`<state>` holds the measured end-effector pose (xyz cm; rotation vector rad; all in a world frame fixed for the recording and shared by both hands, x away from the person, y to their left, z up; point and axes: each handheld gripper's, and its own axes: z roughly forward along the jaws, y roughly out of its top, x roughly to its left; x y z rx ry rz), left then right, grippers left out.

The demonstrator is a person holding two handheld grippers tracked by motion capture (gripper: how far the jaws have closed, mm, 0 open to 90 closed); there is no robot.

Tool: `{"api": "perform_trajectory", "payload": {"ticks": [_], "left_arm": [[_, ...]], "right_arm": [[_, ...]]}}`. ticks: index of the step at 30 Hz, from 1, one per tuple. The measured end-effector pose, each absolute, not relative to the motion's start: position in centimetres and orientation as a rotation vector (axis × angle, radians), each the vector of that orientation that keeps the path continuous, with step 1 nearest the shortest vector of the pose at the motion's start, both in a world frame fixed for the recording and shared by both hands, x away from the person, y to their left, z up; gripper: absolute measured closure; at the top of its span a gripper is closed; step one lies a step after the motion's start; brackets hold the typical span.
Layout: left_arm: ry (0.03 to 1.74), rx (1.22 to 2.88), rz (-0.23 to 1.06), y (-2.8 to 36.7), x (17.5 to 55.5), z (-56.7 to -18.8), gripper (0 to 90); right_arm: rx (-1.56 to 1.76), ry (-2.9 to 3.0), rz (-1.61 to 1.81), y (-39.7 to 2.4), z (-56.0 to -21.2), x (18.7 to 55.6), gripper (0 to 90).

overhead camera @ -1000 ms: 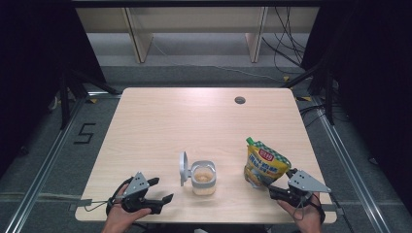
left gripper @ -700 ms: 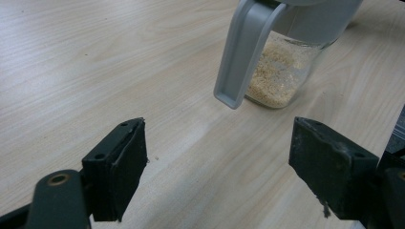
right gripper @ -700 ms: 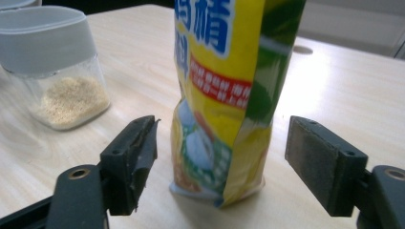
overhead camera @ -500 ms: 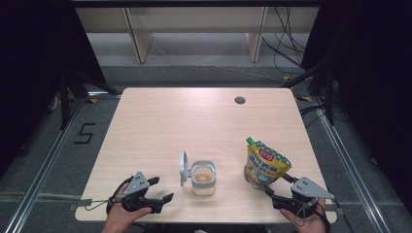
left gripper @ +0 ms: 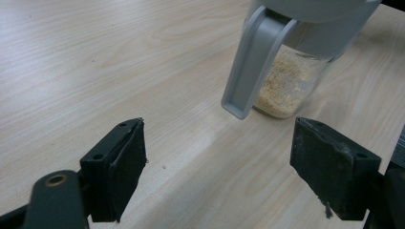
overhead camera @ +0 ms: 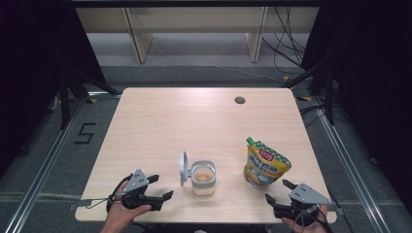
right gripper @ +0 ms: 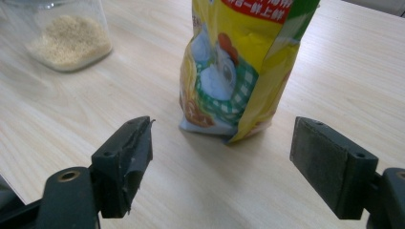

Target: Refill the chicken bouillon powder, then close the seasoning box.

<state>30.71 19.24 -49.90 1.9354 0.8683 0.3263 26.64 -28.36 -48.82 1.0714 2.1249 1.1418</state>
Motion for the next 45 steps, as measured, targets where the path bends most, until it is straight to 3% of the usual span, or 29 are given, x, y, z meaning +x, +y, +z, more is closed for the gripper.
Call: {"api": "perform_trajectory", "payload": {"ticks": [17,22,26,30,34,37,45], "left_arm": [[0.931,1.876,0.327,19.9,31.2,-49.1,18.5],[0.917,1.855,0.333,19.6,31.3,-47.9,33.1],[0.840,1.870,0.371,19.4,31.0,-47.4,67.9],[0.730,1.935,0.453,18.6,30.8,-46.3,86.3],[0.698,1.938,0.451,17.6,30.9,-45.4,89.3],[0.706,1.871,0.349,17.2,31.1,-44.8,89.4],[0.678,1.904,0.382,16.4,31.3,-44.0,89.4]], "right_arm": [[1.063,2.135,1.092,-28.1,-49.0,26.1,23.6],[1.031,2.137,1.071,-28.3,-49.0,26.3,23.6],[1.042,2.125,1.077,-28.2,-48.9,26.2,23.9],[1.017,2.134,1.047,-28.1,-48.9,26.2,24.2],[0.996,2.135,1.046,-27.9,-48.9,26.2,24.5],[1.009,2.148,1.058,-27.9,-48.9,26.1,24.7],[1.004,2.135,1.059,-28.0,-48.8,26.1,24.7]]}}
